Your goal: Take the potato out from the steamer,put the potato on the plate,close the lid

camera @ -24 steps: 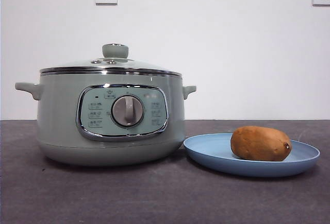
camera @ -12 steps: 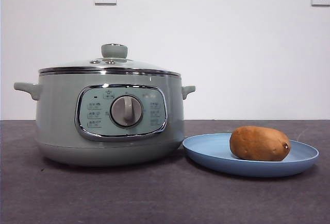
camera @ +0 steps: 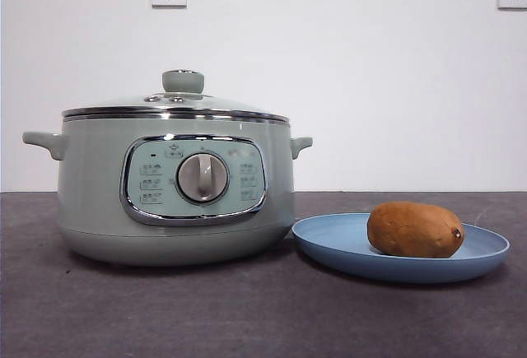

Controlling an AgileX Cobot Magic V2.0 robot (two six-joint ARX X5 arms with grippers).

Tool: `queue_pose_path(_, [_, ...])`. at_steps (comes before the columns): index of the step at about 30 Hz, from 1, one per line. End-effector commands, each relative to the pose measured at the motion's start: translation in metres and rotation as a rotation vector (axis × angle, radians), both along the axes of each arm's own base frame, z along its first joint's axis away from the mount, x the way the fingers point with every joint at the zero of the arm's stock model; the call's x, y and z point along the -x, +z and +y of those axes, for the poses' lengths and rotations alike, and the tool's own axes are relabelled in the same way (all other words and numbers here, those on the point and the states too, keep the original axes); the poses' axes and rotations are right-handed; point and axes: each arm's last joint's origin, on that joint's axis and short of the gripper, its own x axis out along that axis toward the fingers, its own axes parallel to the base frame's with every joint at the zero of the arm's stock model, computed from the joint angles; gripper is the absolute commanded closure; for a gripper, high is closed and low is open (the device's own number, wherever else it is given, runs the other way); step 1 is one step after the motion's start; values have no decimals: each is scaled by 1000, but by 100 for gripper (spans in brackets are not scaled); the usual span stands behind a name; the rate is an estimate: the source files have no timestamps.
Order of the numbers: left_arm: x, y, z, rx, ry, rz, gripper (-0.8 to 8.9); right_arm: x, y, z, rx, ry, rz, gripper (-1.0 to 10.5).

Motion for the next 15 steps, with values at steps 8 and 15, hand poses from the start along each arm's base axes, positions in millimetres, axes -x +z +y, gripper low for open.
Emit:
queue_pose_path(8, [-1, -4, 0, 2, 4, 10, 817, 11, -111, -5, -202, -68, 11, 946])
queue_pose_path(15, [-1, -4, 0, 2, 4, 10, 817, 17, -140, -7, -224, -91, 74, 946])
